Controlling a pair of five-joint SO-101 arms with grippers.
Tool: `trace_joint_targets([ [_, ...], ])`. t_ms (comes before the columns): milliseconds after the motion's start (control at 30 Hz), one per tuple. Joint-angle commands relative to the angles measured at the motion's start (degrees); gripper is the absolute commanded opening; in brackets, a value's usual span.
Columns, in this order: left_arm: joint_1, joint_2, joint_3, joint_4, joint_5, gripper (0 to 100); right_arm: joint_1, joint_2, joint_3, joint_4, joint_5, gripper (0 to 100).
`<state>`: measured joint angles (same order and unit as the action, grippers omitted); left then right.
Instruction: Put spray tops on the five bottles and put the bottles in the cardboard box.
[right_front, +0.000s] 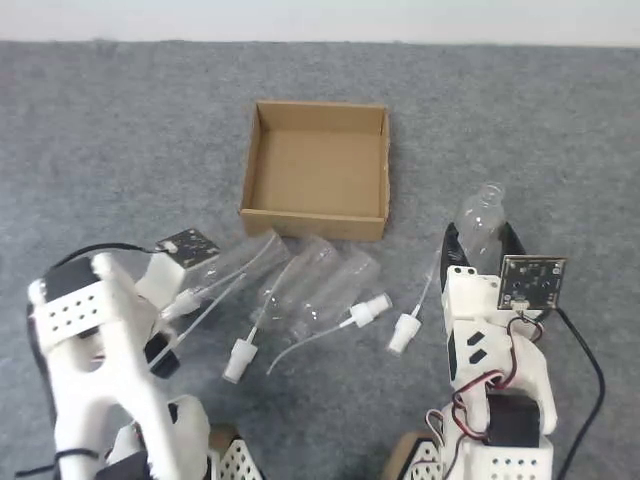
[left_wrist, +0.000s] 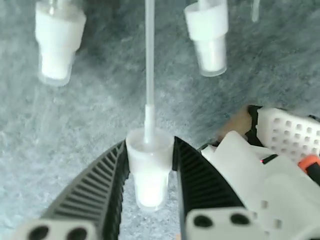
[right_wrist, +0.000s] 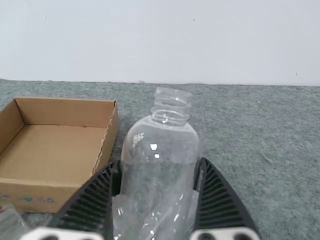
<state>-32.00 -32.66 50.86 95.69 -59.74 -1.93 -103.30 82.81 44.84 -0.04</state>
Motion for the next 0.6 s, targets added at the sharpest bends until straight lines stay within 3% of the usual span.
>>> trace_joint_targets([
  [0,-3.43,-1.67,-2.15,0.62,2.90,4,0.48,-0.57,-0.97,-1.71,0.09,2.4],
  [400,-7.47,-1.67,-1.19,-2.37,4.22,5,0.48,-0.57,-0.88,-1.71,0.09,2.4],
  [567,-7.47,-1.67,2.77,-9.58,11.69,5,0.48,-0.57,-0.88,-1.71,0.09,2.4],
])
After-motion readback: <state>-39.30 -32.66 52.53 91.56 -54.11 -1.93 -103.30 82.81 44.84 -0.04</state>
